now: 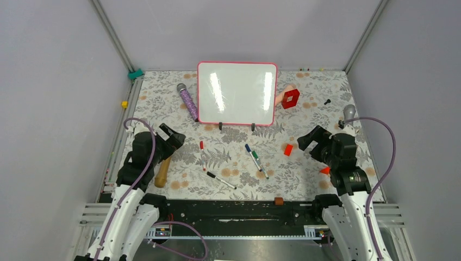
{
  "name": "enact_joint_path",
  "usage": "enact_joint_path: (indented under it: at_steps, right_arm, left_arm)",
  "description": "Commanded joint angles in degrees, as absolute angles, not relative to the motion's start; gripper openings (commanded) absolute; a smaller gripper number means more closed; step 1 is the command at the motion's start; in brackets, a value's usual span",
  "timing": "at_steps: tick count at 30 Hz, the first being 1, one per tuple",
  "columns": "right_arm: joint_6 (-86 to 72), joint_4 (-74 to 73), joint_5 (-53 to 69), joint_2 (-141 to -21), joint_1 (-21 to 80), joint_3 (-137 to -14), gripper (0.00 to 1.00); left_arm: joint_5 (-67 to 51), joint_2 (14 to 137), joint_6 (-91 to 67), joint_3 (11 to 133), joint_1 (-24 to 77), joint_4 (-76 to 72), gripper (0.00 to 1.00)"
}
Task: Write a sentence on the whiteboard
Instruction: Pick up the whiteboard marker from the center of the board.
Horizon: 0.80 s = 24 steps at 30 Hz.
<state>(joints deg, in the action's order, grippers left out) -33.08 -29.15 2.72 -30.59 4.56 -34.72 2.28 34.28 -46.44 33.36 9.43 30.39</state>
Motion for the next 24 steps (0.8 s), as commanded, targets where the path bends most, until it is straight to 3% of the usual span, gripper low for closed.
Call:
enact_joint_path:
  at_steps: [1, 9, 13, 17, 21, 24]
  right_arm:
    - [-32.33, -26.60, 6.04, -32.17, 4.92, -35.33, 1.00]
    - [-30.54, -18.62, 17.87, -44.27, 5.64, -36.57, 0.99]
    - [-26.33, -21.18, 14.14, -56.23, 15.79, -41.93, 0.98]
    - [-23.38, -25.40, 5.98, -63.46, 26.54, -47.98, 0.86]
    - [-21.11, -27.43, 1.57, -64.61, 29.88, -49.05, 0.67]
    - [-20.27, -28.09, -1.80, -65.67, 32.14, -48.94, 0.64]
  left_arm:
    - [1.58, 32.85, -45.15, 32.45, 9.29, 27.67, 0.99]
    - [-8.75, 35.73, -43.25, 26.13, 9.39, 18.17, 0.99]
    - [-16.33, 39.06, -46.51, 22.46, 10.15, 9.05, 0.99]
    - [-16.36, 42.76, -46.95, 22.05, 12.63, 5.06, 0.99]
    - [-14.91, 44.10, -46.72, 22.39, 14.16, 4.32, 0.99]
    - [-14.16, 44.59, -47.32, 21.63, 15.80, 1.96, 0.99]
